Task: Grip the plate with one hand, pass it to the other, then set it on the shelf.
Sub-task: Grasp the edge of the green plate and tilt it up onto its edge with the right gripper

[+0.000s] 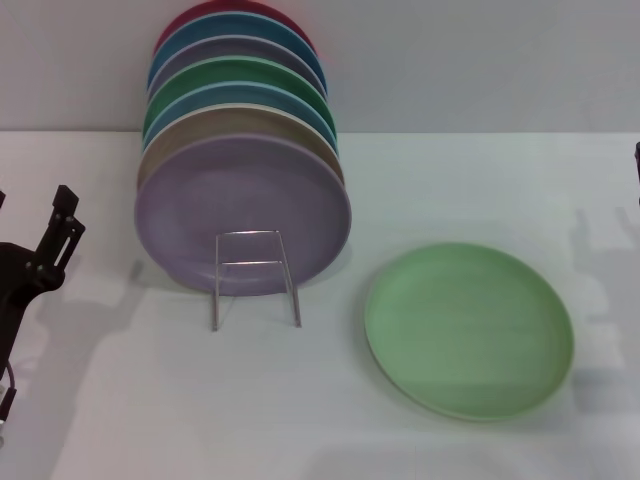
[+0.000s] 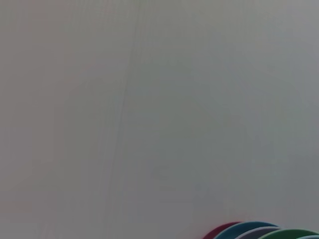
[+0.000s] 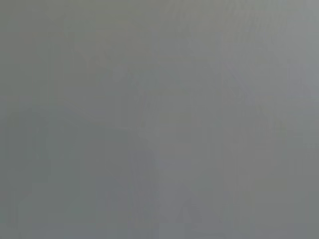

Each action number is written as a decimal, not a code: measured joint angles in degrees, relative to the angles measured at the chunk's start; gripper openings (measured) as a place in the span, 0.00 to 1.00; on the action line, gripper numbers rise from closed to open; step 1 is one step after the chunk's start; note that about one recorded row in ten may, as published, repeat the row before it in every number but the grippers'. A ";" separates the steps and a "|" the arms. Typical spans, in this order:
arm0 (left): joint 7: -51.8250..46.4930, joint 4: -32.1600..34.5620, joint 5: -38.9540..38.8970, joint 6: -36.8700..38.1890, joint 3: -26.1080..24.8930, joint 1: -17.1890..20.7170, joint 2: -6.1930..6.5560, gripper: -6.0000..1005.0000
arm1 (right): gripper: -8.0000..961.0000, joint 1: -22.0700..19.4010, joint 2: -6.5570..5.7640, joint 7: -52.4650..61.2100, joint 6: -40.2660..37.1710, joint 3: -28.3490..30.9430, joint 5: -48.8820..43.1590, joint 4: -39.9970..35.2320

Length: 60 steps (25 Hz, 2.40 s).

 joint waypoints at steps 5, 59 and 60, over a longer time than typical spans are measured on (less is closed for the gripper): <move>0.03 0.00 -0.03 -0.65 -0.45 -0.25 0.00 0.82 | 0.54 -0.16 -0.43 -0.15 7.19 6.66 -0.01 6.76; -0.19 -0.12 -0.03 -0.23 -0.48 -0.79 -0.09 0.82 | 0.53 4.32 -0.95 1.39 170.48 84.91 -48.26 65.73; -0.19 -0.11 -0.03 -0.19 -0.48 -0.78 -0.10 0.82 | 0.54 4.69 -0.96 1.62 170.53 85.08 -48.30 65.03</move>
